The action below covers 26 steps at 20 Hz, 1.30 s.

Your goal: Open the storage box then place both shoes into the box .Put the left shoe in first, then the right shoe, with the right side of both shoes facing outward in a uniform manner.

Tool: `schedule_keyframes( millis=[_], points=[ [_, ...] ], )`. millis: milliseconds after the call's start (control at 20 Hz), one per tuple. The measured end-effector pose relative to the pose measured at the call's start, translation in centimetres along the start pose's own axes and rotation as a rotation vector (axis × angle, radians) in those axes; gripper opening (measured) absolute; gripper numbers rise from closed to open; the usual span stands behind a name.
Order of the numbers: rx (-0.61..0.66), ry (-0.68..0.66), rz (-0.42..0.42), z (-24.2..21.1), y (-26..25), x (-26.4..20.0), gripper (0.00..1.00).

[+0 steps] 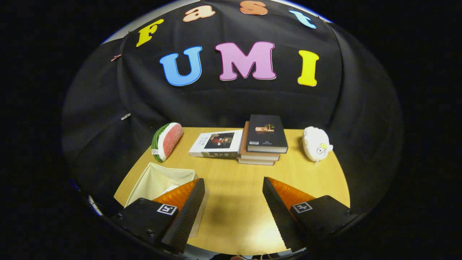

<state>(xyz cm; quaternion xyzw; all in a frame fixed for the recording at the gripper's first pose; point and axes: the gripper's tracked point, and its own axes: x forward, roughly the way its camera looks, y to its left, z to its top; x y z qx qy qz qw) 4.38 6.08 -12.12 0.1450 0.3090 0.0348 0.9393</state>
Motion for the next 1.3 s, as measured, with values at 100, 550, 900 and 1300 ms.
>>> schedule_keyframes(
  millis=[100,550,900,1300],
  points=[
    [-0.031,-0.078,-0.039,1.7,-2.3,-1.3,0.99],
    [-0.100,-0.324,-0.101,6.1,-5.8,-6.7,0.99],
    [-0.197,-0.450,-0.111,7.1,-4.9,-9.3,0.98],
    [-0.189,-0.444,-0.106,6.7,-4.5,-9.5,0.98]
  ],
)
